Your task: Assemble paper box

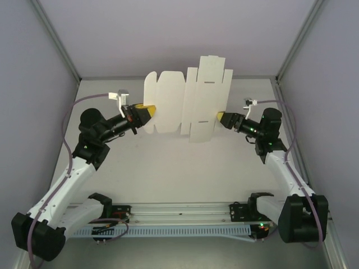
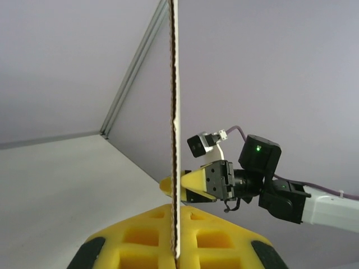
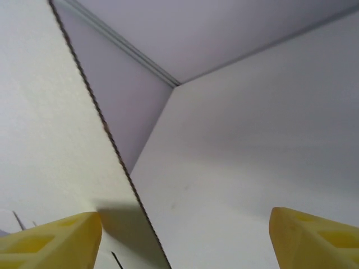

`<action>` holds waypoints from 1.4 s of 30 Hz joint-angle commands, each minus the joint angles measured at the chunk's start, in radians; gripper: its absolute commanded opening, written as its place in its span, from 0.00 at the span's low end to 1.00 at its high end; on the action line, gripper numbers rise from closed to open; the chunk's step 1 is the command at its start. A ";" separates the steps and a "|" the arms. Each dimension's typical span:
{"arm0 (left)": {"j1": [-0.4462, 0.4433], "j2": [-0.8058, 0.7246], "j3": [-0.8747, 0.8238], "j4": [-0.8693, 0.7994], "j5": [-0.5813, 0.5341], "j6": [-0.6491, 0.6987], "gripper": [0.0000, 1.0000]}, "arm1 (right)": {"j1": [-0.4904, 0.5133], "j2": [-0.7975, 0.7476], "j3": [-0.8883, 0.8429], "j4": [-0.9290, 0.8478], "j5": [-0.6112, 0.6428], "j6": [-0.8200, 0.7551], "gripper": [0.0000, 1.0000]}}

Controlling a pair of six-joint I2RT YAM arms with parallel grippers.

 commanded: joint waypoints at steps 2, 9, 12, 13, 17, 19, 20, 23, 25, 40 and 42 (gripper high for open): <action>-0.004 -0.026 -0.011 0.051 0.034 -0.024 0.00 | -0.007 0.030 0.072 0.141 -0.101 0.030 0.59; -0.004 -0.033 -0.029 0.035 0.005 -0.021 0.00 | -0.007 0.059 0.099 0.235 -0.159 0.101 0.24; -0.004 -0.028 -0.038 0.032 -0.012 -0.020 0.00 | -0.006 0.039 0.091 0.243 -0.159 0.110 0.09; -0.004 -0.025 -0.041 0.034 -0.016 -0.024 0.00 | -0.004 0.032 0.090 0.231 -0.160 0.103 0.01; -0.004 -0.009 -0.055 0.030 -0.034 -0.018 0.00 | 0.022 -0.016 0.115 0.078 -0.134 -0.039 0.00; -0.004 0.001 -0.067 0.030 -0.047 -0.020 0.00 | 0.072 -0.056 0.184 -0.232 0.071 -0.246 0.00; -0.004 0.005 -0.072 0.030 -0.050 -0.021 0.00 | 0.116 -0.068 0.229 -0.386 0.216 -0.361 0.00; -0.004 0.024 -0.087 0.010 -0.082 -0.016 0.00 | 0.316 -0.079 0.317 -0.624 0.754 -0.560 0.00; -0.005 0.038 -0.097 -0.013 -0.111 -0.010 0.00 | 0.410 -0.073 0.336 -0.639 1.022 -0.591 0.00; -0.004 0.199 -0.182 -0.254 -0.445 0.048 0.72 | 0.631 0.083 0.378 -0.562 1.320 -0.934 0.00; -0.002 0.223 -0.159 -0.344 -0.543 0.042 0.94 | 0.627 0.068 0.343 -0.590 1.102 -1.025 0.00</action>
